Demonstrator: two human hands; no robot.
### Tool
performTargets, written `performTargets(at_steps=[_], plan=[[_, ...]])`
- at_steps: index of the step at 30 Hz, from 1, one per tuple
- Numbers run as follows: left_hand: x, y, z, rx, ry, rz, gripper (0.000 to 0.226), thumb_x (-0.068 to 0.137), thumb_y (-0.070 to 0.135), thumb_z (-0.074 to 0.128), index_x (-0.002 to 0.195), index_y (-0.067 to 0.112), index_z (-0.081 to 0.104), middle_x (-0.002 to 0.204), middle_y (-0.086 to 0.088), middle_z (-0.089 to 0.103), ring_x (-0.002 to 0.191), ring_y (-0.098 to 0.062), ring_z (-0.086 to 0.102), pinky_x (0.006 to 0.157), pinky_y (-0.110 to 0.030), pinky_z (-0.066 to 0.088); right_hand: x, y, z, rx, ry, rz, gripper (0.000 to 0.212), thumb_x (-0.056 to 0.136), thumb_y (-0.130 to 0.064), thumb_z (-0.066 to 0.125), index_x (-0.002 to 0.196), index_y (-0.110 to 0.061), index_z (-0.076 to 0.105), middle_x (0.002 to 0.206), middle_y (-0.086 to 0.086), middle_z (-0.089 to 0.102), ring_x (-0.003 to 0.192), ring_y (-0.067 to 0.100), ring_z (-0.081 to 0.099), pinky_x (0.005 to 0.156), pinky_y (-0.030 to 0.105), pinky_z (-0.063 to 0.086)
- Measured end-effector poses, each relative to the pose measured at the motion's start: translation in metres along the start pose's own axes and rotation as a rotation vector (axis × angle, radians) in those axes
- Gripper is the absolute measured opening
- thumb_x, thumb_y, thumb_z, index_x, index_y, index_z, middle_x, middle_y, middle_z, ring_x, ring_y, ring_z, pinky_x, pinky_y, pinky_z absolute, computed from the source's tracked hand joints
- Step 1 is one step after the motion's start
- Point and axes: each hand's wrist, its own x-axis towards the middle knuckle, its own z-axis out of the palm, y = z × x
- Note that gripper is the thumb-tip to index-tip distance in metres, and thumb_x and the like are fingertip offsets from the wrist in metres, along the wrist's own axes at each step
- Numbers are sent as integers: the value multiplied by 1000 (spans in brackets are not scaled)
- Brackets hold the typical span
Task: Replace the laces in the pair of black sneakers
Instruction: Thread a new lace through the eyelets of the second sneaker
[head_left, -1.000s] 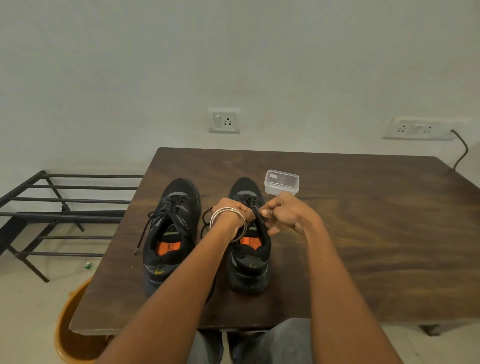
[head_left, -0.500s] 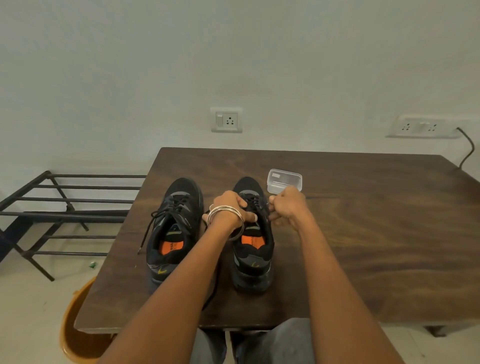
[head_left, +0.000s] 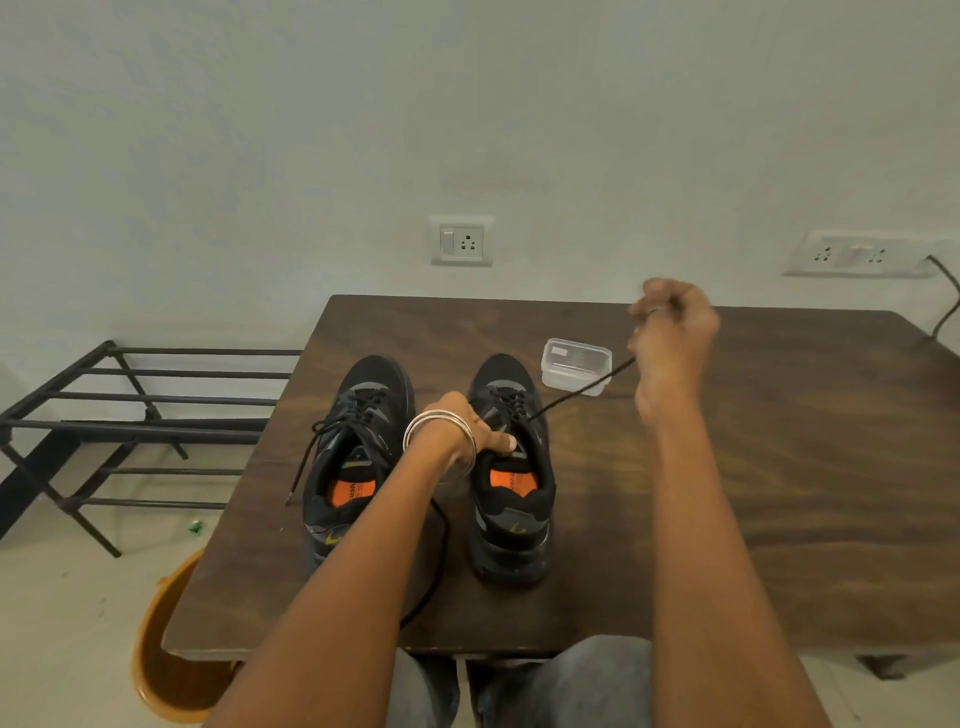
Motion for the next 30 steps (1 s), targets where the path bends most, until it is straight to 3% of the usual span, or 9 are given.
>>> performTargets(at_steps=[6, 10, 13, 16, 20, 23, 25, 27, 30], plan=[[-1, -7, 2, -57, 10, -28, 66, 60, 42, 87, 105, 0, 63, 85, -10, 68, 73, -26, 60, 76, -39, 54, -18, 48, 4, -989, -928, 129, 17, 90, -10, 69, 107, -7, 71, 100, 3, 68, 97, 15, 59, 86, 25, 42], [2, -12, 2, -91, -14, -39, 66, 60, 44, 87, 104, 2, 64, 93, -12, 70, 76, -26, 62, 70, -36, 53, -16, 52, 3, -938, -859, 149, 6, 89, -7, 69, 92, -5, 74, 86, 2, 67, 87, 13, 57, 78, 23, 39], [4, -13, 1, -92, -19, -46, 64, 61, 45, 86, 104, 4, 63, 96, -13, 70, 71, -23, 61, 64, -35, 53, -14, 45, 4, -703, -607, 182, 12, 92, -5, 64, 92, -6, 75, 93, -1, 69, 91, 10, 57, 81, 24, 40], [5, -13, 1, -86, -32, -50, 61, 64, 45, 85, 103, 4, 63, 96, -13, 70, 60, -20, 52, 55, -30, 45, -12, 38, 3, -167, -266, 274, 22, 91, 0, 58, 76, -13, 69, 88, 4, 73, 85, 16, 63, 70, 27, 47], [3, -11, -1, -74, -7, -23, 60, 65, 43, 85, 101, 0, 63, 75, -9, 62, 56, -20, 49, 54, -30, 44, -4, 23, -2, 462, -46, 414, 18, 102, -11, 46, 86, -10, 54, 69, 9, 71, 56, 20, 58, 46, 24, 32], [2, -7, -1, -20, 9, 67, 36, 67, 36, 85, 76, 11, 61, 67, -4, 58, 63, -20, 53, 71, -38, 53, -7, 24, 0, -14, -179, 351, 22, 98, -25, 57, 80, -13, 58, 68, 2, 67, 55, 15, 51, 47, 22, 38], [1, -6, 0, 19, 26, 122, 35, 68, 34, 84, 76, 15, 56, 78, -3, 60, 70, -18, 56, 72, -36, 51, -11, 40, 1, -577, -420, 167, 15, 91, -33, 68, 84, -20, 65, 88, -2, 70, 83, 16, 59, 74, 26, 50], [1, -8, 0, 45, 52, 169, 40, 68, 34, 84, 89, 18, 54, 94, -1, 59, 80, -16, 56, 66, -29, 46, -15, 51, 3, -963, -688, 104, 8, 86, -36, 74, 90, -31, 69, 97, -11, 65, 103, 16, 56, 101, 45, 42], [0, -9, 0, 60, 63, 201, 51, 68, 35, 84, 102, 20, 49, 105, -2, 56, 87, -17, 57, 68, -28, 46, -19, 60, 9, -1003, -900, 179, 18, 86, -29, 74, 70, -34, 70, 83, -14, 67, 104, 20, 60, 105, 57, 36]])
